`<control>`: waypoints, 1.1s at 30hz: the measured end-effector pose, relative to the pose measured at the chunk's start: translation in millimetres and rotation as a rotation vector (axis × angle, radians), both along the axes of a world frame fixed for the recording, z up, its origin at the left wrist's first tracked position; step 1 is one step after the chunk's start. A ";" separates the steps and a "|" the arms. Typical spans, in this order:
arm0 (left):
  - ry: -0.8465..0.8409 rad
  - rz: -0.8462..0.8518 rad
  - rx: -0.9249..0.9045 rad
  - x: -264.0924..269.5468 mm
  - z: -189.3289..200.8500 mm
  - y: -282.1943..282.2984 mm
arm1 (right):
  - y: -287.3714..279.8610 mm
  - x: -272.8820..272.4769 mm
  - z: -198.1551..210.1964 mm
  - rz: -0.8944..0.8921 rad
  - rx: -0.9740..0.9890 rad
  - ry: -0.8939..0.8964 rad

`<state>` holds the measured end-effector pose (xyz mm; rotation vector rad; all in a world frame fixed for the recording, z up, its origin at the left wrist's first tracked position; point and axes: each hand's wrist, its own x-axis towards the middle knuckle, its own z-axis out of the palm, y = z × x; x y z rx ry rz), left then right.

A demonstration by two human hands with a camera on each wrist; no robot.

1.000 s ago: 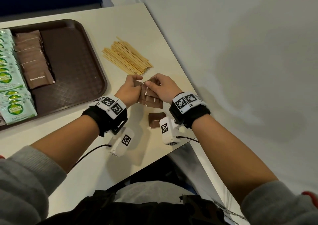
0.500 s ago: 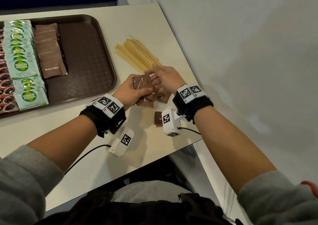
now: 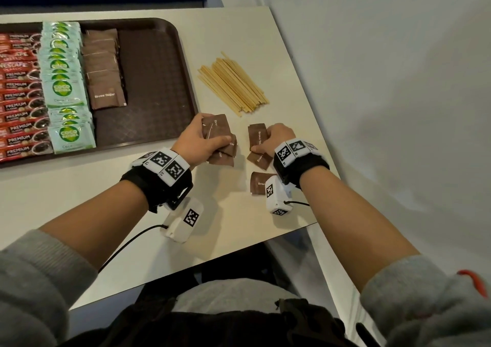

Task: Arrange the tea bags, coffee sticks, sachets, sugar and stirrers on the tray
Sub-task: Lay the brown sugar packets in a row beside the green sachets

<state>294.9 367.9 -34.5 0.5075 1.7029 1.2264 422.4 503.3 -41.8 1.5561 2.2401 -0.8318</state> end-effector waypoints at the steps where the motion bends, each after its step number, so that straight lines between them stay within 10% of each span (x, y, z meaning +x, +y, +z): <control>1: 0.003 -0.002 -0.003 0.2 -0.1 -0.7 | 0.7 1.3 1.1 -0.007 -0.011 0.024; 11: 0.028 -0.018 -0.019 4.1 2.0 -0.2 | -9.6 32.7 42.9 0.149 -0.223 0.092; 28: 0.036 -0.077 -0.036 21.3 5.7 -12.5 | -61.6 48.9 16.5 0.381 -0.028 -0.024; 33: 0.305 -0.300 -0.144 27.0 -3.1 -20.0 | -63.9 46.5 16.2 0.349 -0.051 -0.036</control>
